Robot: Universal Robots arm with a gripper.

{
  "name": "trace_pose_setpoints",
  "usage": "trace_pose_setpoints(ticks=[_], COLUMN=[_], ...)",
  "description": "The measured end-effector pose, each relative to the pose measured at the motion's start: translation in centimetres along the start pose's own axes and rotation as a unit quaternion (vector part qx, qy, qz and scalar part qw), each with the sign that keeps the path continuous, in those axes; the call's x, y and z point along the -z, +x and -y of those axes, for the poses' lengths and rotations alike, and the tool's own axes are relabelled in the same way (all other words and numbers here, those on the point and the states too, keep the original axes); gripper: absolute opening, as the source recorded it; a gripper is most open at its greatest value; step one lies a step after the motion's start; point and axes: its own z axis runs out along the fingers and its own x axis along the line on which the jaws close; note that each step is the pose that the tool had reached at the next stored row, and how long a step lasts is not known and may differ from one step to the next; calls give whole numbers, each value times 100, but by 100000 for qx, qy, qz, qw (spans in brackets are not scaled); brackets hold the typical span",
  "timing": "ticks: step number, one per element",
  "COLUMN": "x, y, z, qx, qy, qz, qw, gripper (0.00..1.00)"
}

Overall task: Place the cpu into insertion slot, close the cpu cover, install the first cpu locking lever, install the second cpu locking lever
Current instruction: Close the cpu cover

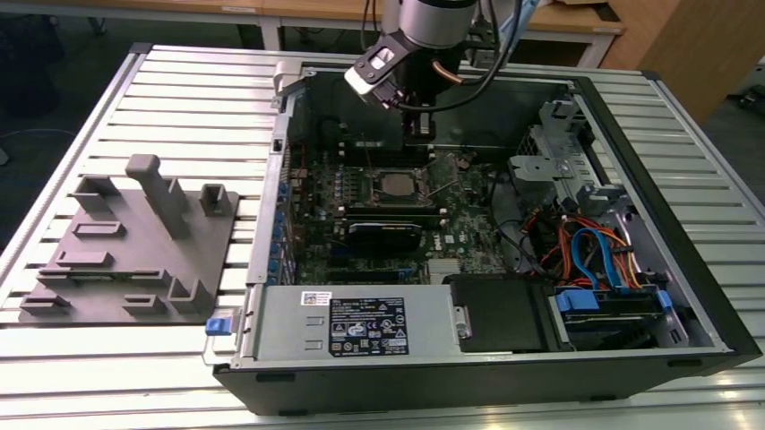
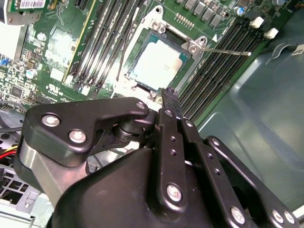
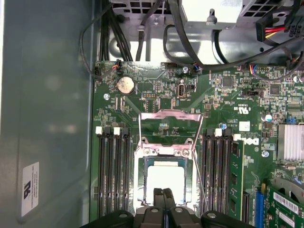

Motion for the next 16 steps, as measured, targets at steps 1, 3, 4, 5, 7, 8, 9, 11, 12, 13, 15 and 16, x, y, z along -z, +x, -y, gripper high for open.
trace_pose_setpoints(ticks=[1, 3, 4, 5, 7, 8, 9, 11, 12, 13, 15, 16], x=[0, 0, 0, 0, 0, 1, 1, 16, 32, 46, 49, 49], y=[0, 0, 0, -1, -1, -1, -1, 0, 0, 0, 0, 0], z=[-15, -47, -67, -84, -119, -132, -137, -138, -138, -137, -139, -144], qx=[3, 1, 0, 0, 3, 3, 7, 1, 3, 6, 9, 6], qy=[-4, -2, -4, -8, -5, -5, -18, -45, -62, -80, -102, -104], qz=[-6, -7, -9, -13, -10, -10, -13, -7, -8, -8, -17, -20], qw=[100000, 100000, 100000, 100000, 100000, 100000, 100000, 100000, 100000, 100000, 100000, 100000], gripper=[10, 10, 10, 10, 10, 10, 10, 10, 10, 10, 10, 10])
